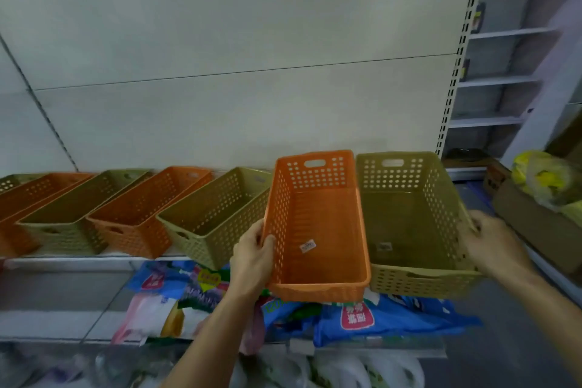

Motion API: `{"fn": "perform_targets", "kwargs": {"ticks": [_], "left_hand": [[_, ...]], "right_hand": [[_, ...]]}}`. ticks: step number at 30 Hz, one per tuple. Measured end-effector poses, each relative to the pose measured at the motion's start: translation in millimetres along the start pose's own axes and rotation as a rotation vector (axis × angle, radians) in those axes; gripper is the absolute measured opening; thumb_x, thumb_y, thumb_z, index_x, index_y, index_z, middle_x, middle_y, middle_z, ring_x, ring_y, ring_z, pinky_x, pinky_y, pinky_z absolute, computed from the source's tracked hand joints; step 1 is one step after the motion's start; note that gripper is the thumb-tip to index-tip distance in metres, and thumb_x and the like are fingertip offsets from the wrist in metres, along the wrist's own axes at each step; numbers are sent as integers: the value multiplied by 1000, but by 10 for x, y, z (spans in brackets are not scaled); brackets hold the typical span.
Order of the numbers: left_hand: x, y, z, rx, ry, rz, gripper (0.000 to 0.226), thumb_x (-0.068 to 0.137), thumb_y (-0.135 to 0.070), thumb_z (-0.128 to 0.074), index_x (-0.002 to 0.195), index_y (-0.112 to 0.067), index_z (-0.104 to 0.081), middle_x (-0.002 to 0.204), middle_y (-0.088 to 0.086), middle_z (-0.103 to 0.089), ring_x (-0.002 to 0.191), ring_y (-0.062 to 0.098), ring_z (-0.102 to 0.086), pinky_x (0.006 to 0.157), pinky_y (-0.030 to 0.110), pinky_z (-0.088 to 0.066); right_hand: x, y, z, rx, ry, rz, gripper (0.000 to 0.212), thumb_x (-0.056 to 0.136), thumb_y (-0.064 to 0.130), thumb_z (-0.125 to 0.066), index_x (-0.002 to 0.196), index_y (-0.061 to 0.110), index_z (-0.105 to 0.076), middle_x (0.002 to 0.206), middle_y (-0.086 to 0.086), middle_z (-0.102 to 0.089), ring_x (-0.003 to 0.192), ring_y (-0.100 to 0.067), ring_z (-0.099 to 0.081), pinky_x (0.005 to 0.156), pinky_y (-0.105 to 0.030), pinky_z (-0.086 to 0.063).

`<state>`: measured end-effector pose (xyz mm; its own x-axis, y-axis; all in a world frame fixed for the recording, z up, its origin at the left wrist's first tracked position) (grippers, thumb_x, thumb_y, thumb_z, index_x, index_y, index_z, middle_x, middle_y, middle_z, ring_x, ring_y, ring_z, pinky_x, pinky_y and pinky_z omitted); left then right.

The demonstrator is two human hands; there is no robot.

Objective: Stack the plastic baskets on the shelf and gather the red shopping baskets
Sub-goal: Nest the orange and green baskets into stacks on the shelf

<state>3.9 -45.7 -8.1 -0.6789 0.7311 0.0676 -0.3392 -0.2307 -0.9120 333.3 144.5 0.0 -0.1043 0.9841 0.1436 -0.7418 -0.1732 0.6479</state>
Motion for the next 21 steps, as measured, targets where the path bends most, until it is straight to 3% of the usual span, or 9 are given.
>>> {"fn": "perform_targets", "kwargs": {"ticks": [4,9,12,16,18,21], "left_hand": [[-471,122,441,-14,31,-36,30,88,-34,-48,109,-53,-57,101,-14,-72,89,12,-71,82,46,-58],[-1060,292,1199,-73,8,-66,35,94,-23,-51,98,-57,-59,101,-12,-72,90,14,-71,83,46,-58],[-1296,422,1742,-68,-33,-73,32,96,-23,-52,113,-49,-59,101,-10,-72,88,11,-71,79,37,-56],[-1427,515,2486,-24,-142,-95,38,96,-14,-53,95,-52,-57,89,-13,-69,73,4,-67,66,23,-52],[-1404,596,2815,-7,-187,-92,35,97,-16,-52,107,-49,-58,89,-10,-71,65,5,-69,58,21,-51],[-1279,732,3243,5,-270,-77,34,97,-17,-52,123,-38,-58,89,-10,-71,66,8,-70,53,20,-51]], "right_hand": [[-676,207,138,77,10,4,17,95,21,-49,106,17,-61,92,-10,-64,78,-28,-59,71,-43,-51],[-1467,592,142,115,-21,24,27,95,17,-49,118,9,-61,89,-13,-63,72,-29,-60,67,-44,-50],[-1803,904,29,156,-21,77,26,93,11,-46,113,5,-62,89,-15,-61,69,-26,-57,63,-40,-45],[-2029,1393,-242,204,-36,123,21,92,10,-46,102,1,-62,90,-18,-61,76,-31,-53,64,-39,-40],[-2039,1630,-402,222,-52,133,17,91,14,-47,96,8,-62,84,-14,-61,74,-30,-54,65,-40,-42],[-1932,1947,-650,237,-41,146,13,90,17,-47,87,15,-59,76,-9,-61,70,-30,-56,65,-40,-45]]}}
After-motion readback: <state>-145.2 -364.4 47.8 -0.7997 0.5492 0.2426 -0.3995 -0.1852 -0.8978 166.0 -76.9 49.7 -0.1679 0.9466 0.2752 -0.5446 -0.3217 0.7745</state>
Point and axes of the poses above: each hand's wrist, its own x-axis towards the middle knuckle, its own z-axis out of the back of the hand, y = z × x, the point moved 4 cm from there along x, towards the middle knuckle
